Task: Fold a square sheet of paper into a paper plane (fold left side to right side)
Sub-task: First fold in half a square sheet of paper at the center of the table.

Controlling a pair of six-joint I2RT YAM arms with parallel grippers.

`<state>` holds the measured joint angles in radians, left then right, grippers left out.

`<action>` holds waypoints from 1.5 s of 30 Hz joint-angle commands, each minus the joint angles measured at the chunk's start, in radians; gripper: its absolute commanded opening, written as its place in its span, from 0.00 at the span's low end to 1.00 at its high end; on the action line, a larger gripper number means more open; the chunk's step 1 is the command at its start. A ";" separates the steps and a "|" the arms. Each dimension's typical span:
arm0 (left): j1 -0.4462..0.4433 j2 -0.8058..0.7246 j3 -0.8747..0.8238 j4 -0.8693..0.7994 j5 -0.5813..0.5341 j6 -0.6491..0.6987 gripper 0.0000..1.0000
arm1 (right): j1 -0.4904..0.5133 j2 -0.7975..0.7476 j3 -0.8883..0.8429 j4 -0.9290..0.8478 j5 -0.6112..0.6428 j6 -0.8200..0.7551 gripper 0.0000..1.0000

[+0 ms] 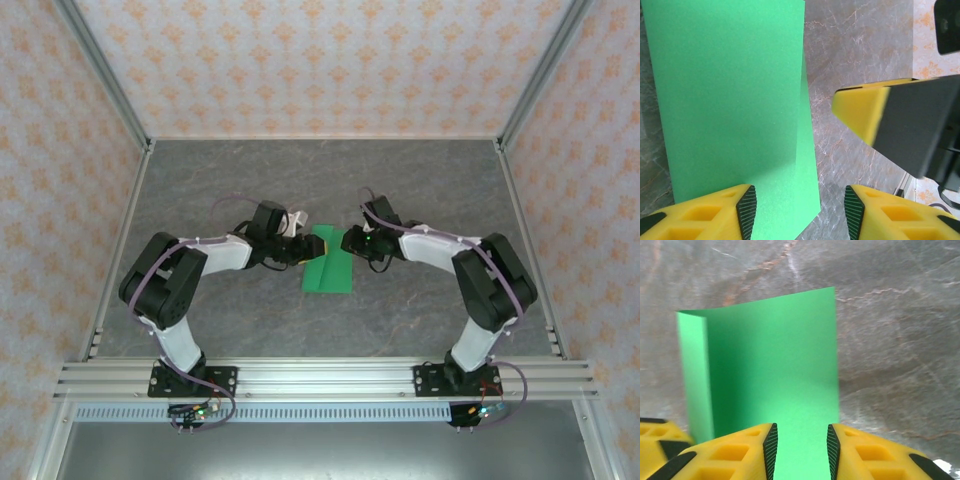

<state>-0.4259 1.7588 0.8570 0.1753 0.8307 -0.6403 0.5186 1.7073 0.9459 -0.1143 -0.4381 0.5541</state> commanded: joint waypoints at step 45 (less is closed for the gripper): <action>-0.010 -0.075 0.001 0.003 -0.058 0.004 0.43 | 0.055 0.029 -0.068 0.290 -0.144 0.155 0.01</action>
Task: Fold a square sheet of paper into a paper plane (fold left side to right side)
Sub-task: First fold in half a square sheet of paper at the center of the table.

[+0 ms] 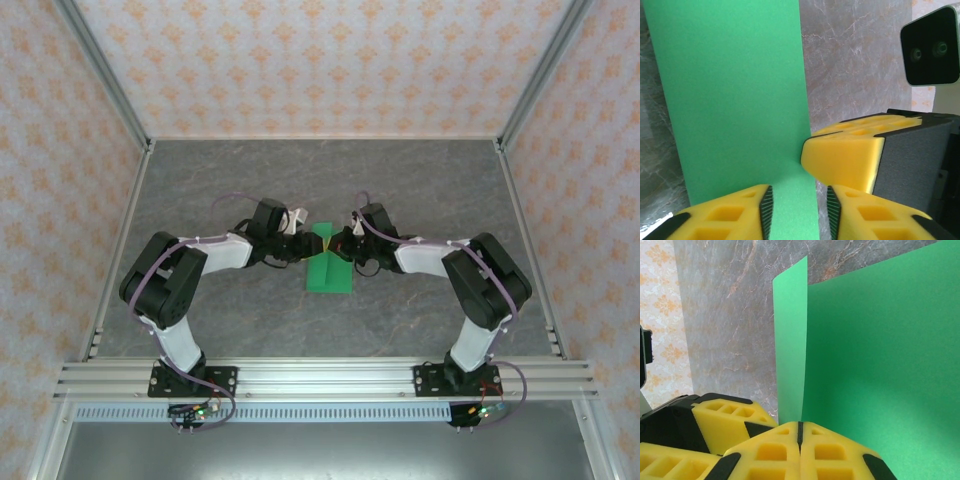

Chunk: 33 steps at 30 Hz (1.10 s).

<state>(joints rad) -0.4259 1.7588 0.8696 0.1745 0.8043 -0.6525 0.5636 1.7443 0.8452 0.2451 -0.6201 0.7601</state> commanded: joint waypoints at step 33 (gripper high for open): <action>-0.065 0.015 0.058 -0.130 -0.143 0.046 0.58 | -0.017 -0.044 0.113 -0.400 0.261 -0.227 0.03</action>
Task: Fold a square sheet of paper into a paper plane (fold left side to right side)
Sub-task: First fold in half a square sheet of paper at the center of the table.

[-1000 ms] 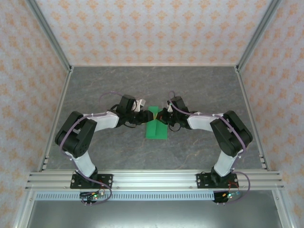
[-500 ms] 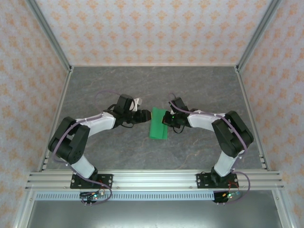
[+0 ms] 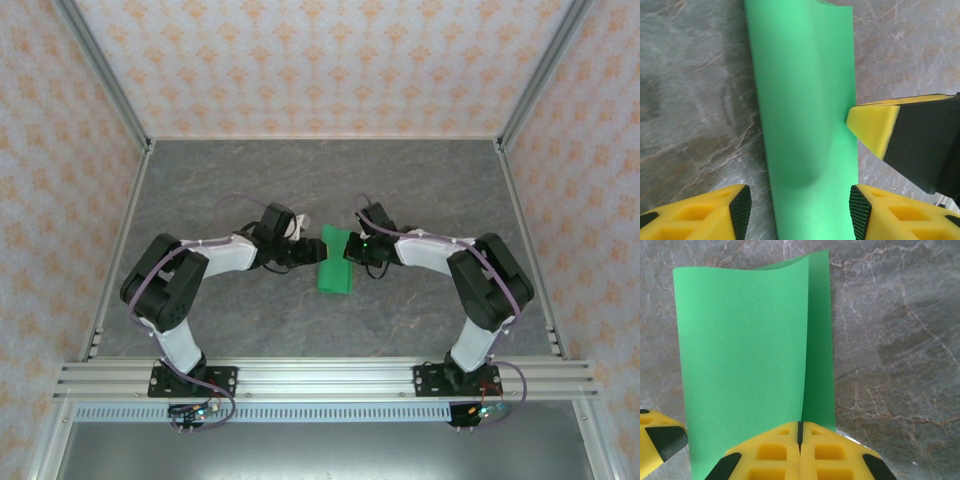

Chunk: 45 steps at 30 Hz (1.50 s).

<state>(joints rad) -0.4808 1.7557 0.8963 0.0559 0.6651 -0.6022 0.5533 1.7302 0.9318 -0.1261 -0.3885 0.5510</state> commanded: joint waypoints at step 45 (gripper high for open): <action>-0.061 0.147 0.156 -0.195 -0.129 0.005 0.49 | -0.009 0.037 0.053 -0.053 0.056 -0.031 0.07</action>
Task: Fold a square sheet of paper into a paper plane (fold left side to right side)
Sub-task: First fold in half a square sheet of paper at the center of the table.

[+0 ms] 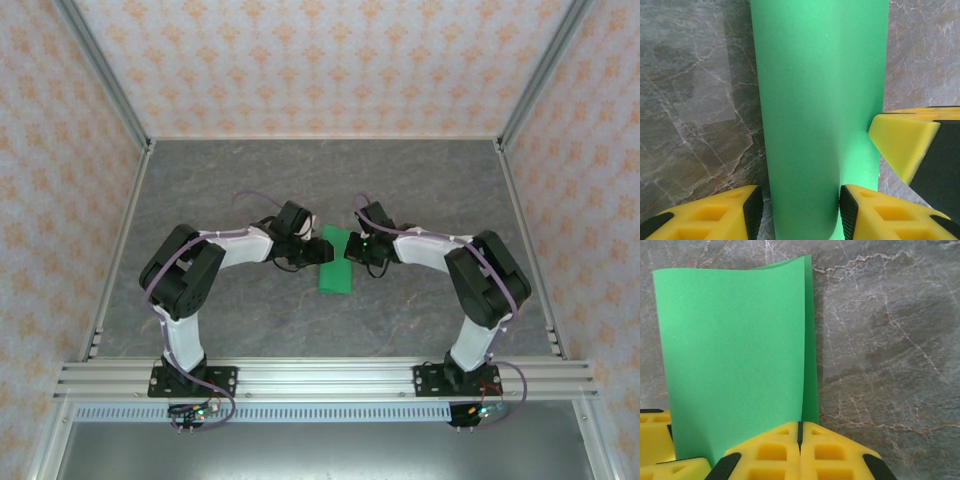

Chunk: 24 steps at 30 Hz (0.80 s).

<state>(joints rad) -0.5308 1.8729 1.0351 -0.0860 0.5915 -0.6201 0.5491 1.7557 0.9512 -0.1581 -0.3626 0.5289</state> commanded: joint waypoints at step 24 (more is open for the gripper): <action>-0.024 0.084 0.057 -0.128 -0.099 0.036 0.49 | -0.028 -0.236 -0.032 -0.179 0.232 -0.063 0.40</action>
<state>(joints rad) -0.5434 1.8973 1.0912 -0.1661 0.5594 -0.6014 0.5232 1.5360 0.9367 -0.2813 -0.1814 0.4873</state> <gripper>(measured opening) 0.488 0.400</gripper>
